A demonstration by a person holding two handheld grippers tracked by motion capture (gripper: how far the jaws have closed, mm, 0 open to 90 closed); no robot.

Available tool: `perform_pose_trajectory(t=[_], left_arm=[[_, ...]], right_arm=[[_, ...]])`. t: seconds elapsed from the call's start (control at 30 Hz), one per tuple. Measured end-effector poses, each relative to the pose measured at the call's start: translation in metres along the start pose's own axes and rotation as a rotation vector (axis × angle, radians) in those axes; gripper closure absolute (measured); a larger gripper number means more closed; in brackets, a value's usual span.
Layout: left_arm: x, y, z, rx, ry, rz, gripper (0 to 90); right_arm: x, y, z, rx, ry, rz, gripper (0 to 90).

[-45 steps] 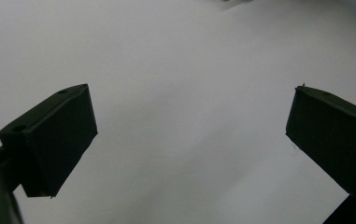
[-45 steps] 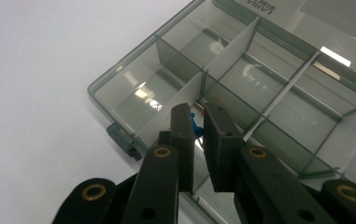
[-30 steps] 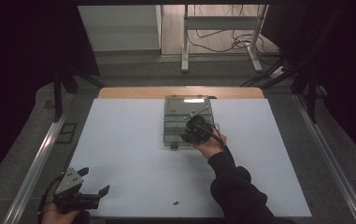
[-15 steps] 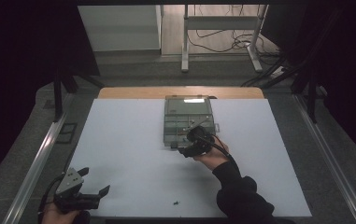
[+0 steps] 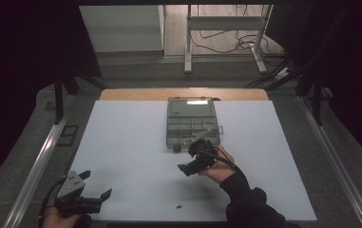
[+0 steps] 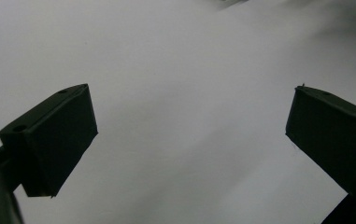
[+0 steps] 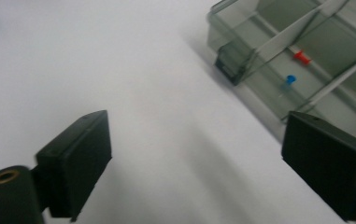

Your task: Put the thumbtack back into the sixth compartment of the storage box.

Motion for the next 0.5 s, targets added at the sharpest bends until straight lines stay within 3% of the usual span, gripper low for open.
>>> perform_pose_trajectory(t=[0.17,0.3,0.4,0.5], left_arm=[[0.0,0.0,0.0,0.0,-0.001,-0.001,2.4],[0.0,0.0,0.0,-0.001,-0.001,-0.002,2.4],[0.0,0.0,0.0,-0.002,-0.001,-0.002,2.4],[0.0,0.0,0.0,-0.002,-0.001,-0.002,2.4]], right_arm=[[0.001,-0.003,0.01,0.0,0.045,0.03,1.5],[0.003,-0.007,0.02,0.036,0.038,0.047,0.0],[0.004,-0.011,0.028,0.03,0.013,0.056,0.0],[0.005,-0.015,0.033,0.026,0.03,0.069,0.8]])
Point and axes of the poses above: each handheld gripper's, and its own axes: x roughly backward along the jaws, y roughly out of its top, z roughly to its left, the point moved 2 cm from there along -x, roughly forward along the jaws, and after that the axes turned 1 degree about z, right-handed, at the moved point
